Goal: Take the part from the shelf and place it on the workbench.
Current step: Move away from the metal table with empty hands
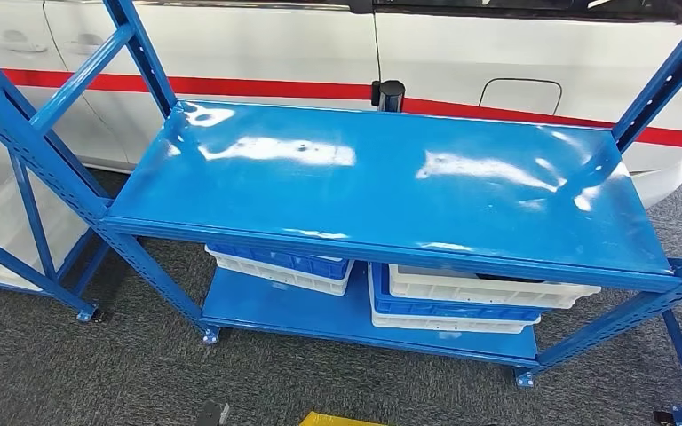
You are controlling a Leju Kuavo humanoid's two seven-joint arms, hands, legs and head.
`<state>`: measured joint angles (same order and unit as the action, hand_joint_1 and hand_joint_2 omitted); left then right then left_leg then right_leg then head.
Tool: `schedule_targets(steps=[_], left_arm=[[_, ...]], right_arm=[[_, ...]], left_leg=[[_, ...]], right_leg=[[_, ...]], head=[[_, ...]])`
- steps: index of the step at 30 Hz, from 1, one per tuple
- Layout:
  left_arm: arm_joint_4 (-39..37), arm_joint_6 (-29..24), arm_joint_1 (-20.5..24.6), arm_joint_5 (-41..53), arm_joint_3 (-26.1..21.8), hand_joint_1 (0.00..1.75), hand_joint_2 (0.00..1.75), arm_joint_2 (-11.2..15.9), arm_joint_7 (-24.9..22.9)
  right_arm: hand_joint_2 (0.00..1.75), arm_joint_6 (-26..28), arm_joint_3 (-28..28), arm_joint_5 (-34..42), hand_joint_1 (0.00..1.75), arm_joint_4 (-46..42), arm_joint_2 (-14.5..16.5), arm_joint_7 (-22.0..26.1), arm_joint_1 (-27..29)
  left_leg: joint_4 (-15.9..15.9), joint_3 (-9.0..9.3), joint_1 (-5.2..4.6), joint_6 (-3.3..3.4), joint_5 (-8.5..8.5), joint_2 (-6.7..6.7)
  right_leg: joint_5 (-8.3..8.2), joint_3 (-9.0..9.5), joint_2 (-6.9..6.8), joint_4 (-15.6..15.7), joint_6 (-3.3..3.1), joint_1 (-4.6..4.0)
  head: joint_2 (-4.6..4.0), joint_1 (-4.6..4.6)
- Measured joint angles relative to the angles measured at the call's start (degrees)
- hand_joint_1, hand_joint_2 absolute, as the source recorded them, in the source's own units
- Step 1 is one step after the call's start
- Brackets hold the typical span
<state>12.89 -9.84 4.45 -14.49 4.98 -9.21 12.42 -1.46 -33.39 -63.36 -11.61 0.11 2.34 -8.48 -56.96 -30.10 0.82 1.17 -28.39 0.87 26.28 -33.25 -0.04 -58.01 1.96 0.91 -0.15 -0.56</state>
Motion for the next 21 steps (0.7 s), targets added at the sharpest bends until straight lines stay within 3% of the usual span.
schedule_targets(steps=[5, 15, 21], left_arm=[[-0.02, -0.58, -0.39, 0.00, 0.00, 0.00, 1.75, 0.01, -0.38], [-0.15, -1.16, -0.50, 0.03, -0.01, 0.00, 1.75, 0.10, -1.12], [-0.05, 0.03, -2.08, 1.41, -0.34, 0.00, 1.75, 1.21, -2.83]], right_arm=[[1.75, 0.61, -0.47, -0.01, 0.00, 0.00, -0.43, -0.55, -0.02], [1.75, 0.79, -0.91, -0.56, 0.00, -0.01, -0.50, -0.98, -0.02], [1.75, 0.74, 2.27, 6.90, 0.00, -0.60, -0.49, -1.51, 1.84]], left_leg=[[0.00, 0.05, -0.10, -0.32, 0.01, 0.00], [-0.04, 0.08, -0.45, -0.31, 0.00, 0.00], [-0.04, 0.17, -0.43, -0.38, -0.09, 0.00]], right_leg=[[0.00, 0.06, -0.01, -0.02, 0.00, -0.02], [0.00, 0.18, -0.01, -0.01, 0.02, 0.14], [0.01, 0.16, 0.00, -0.01, 0.02, 0.24]], head=[[0.00, -0.02], [0.00, -0.01], [0.00, -0.01]])
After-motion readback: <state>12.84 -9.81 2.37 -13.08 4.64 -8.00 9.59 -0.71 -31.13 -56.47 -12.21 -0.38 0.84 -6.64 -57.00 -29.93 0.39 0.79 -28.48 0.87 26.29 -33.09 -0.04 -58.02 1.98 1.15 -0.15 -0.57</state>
